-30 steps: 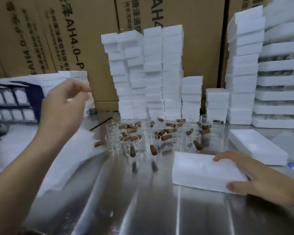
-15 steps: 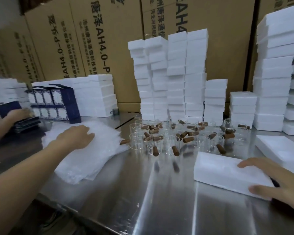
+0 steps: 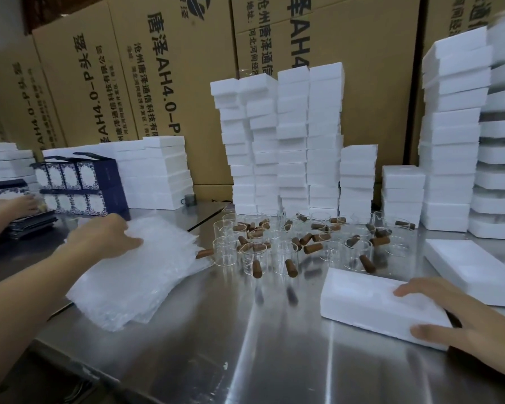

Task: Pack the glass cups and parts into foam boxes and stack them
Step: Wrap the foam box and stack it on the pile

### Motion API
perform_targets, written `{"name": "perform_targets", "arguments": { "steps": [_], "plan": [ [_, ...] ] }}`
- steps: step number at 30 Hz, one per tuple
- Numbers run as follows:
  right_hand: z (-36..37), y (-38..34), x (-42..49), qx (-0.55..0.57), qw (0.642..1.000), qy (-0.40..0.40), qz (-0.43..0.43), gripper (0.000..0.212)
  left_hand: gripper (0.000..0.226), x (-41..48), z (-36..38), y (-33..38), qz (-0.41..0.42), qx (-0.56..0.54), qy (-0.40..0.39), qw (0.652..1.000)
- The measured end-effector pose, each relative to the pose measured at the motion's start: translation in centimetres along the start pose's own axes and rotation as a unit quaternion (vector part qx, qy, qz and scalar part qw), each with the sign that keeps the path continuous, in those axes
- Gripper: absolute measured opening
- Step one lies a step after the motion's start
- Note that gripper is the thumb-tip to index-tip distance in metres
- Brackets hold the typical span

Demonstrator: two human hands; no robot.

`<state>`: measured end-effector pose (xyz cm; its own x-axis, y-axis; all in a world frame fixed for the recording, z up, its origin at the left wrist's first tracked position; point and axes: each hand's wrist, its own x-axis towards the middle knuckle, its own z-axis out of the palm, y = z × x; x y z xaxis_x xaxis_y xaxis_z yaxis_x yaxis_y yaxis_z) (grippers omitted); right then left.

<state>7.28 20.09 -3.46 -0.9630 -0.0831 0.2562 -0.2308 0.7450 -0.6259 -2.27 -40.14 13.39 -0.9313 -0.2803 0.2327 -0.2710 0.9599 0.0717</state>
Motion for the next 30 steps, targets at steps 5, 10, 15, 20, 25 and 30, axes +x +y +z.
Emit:
{"name": "perform_targets", "arguments": {
  "steps": [5,10,15,20,25,30],
  "plan": [
    [-1.3,-1.0,-0.3,-0.012,0.999,-0.021,-0.024,0.088,0.029,0.4,0.7,-0.9,-0.030,-0.032,0.052,0.998],
    [-1.8,-2.6,-0.9,-0.009,0.999,-0.032,-0.018,0.087,0.045,0.3,-1.1,-0.2,-0.006,-0.059,0.165,0.984],
    [-2.0,-4.0,-1.2,-0.011,0.999,-0.044,-0.010,0.076,0.039,-1.2,-4.3,5.0,0.156,-0.165,0.302,0.926],
    [-2.4,-4.7,-1.6,-0.029,0.998,-0.060,0.013,0.060,0.029,-7.7,-5.2,16.1,0.366,-0.346,0.224,0.835],
    [-2.8,-4.8,-1.6,-0.035,0.998,-0.046,0.015,0.061,0.027,-15.5,-1.1,25.9,0.508,-0.293,0.135,0.799],
    [-3.0,-4.9,-1.7,0.020,0.997,-0.065,0.021,0.048,0.050,-17.0,3.2,31.3,0.525,-0.234,0.016,0.818]
  ]
}}
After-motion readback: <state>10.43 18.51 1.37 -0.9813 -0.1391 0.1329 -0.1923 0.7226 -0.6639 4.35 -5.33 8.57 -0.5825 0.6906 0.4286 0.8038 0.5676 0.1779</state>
